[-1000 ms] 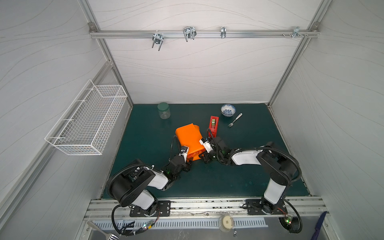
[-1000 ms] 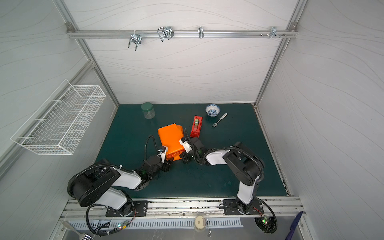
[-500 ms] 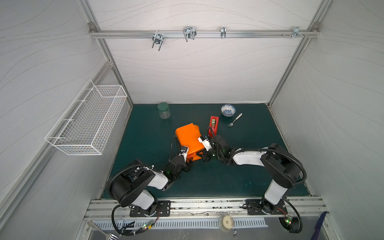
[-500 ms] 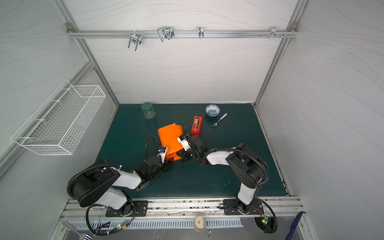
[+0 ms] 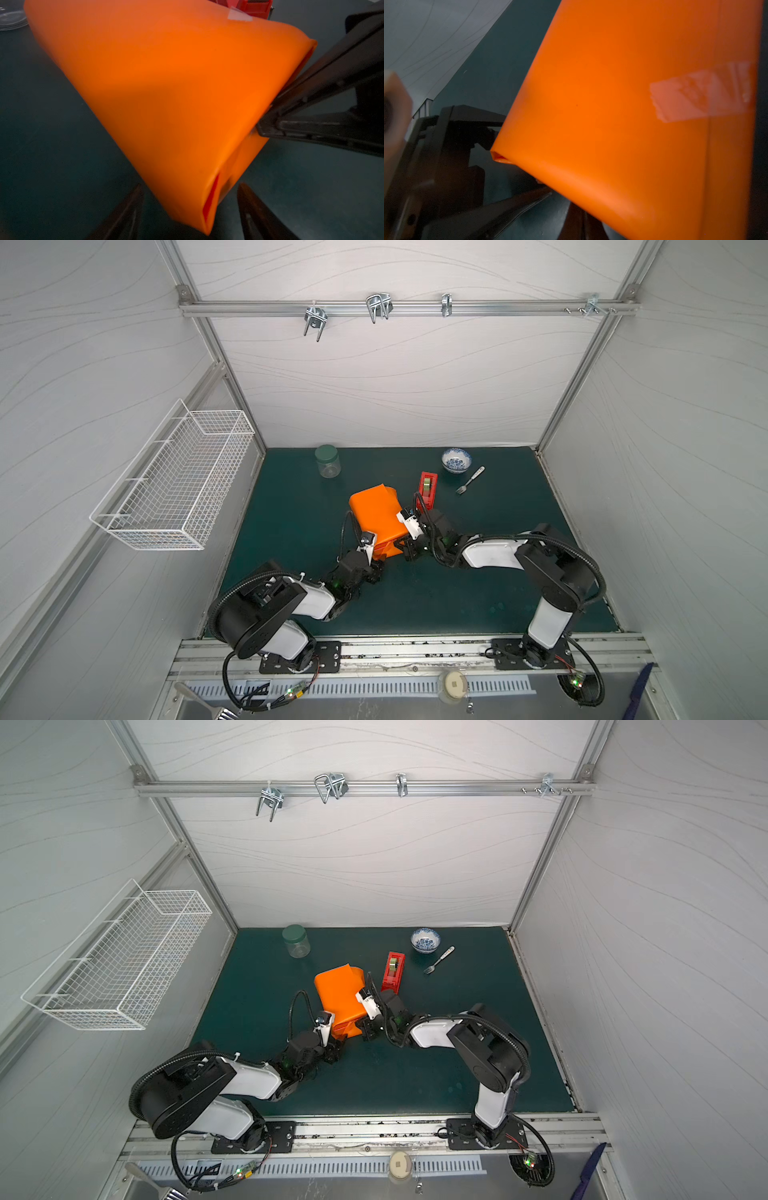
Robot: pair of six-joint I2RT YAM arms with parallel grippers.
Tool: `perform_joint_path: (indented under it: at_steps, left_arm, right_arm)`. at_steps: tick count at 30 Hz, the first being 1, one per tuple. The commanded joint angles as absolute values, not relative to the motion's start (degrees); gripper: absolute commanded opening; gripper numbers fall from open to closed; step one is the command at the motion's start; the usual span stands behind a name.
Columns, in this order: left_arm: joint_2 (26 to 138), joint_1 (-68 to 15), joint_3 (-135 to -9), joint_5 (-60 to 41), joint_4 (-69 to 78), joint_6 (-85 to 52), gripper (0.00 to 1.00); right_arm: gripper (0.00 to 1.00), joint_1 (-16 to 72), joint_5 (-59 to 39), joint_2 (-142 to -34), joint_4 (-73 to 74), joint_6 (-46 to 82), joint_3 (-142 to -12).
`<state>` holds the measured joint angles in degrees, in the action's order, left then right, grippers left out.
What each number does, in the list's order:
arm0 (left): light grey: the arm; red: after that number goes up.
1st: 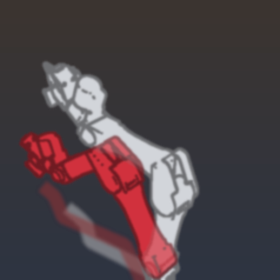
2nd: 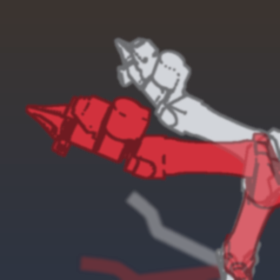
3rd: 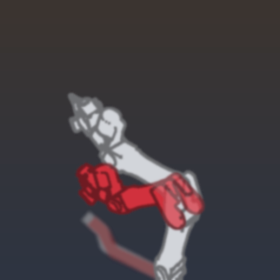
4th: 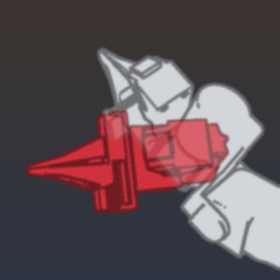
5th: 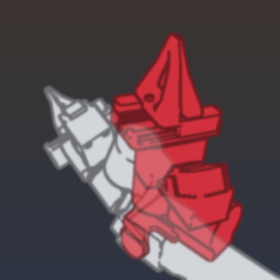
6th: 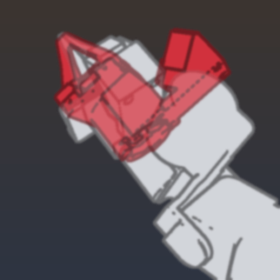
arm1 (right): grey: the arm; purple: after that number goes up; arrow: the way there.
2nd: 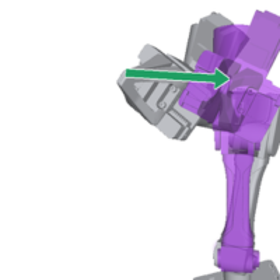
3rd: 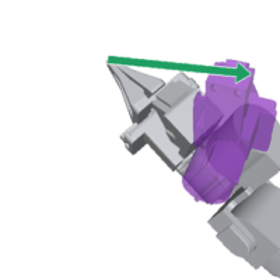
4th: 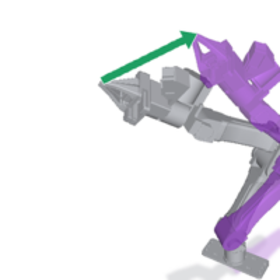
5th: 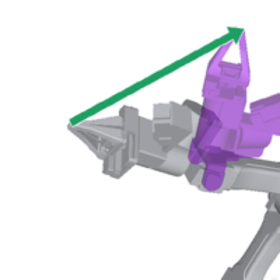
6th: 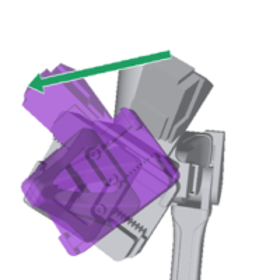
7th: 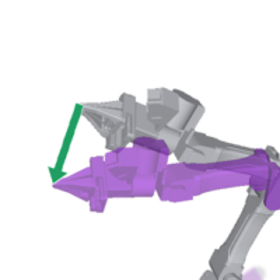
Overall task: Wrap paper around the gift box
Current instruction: 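Release the box with the left gripper and lift both grippers away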
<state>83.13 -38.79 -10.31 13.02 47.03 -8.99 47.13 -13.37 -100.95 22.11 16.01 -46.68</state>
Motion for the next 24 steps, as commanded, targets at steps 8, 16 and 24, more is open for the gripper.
perform_joint_path:
  at_steps: [8,16,24]
  left_arm:
    - [72.0,-38.5,-10.5,11.6,39.9,-15.2,0.83]
    - [49.4,-36.8,-15.8,9.4,10.8,-32.2,0.95]
    - [57.7,-17.8,-27.8,-8.6,1.2,-45.0,0.94]
  right_arm:
    - [0.09,43.7,-13.5,-89.9,17.6,15.2,-39.7]
    - [0.34,39.3,-15.0,-80.1,7.5,18.8,-42.4]
    - [0.72,37.8,-21.0,-97.5,1.6,26.9,-61.0]
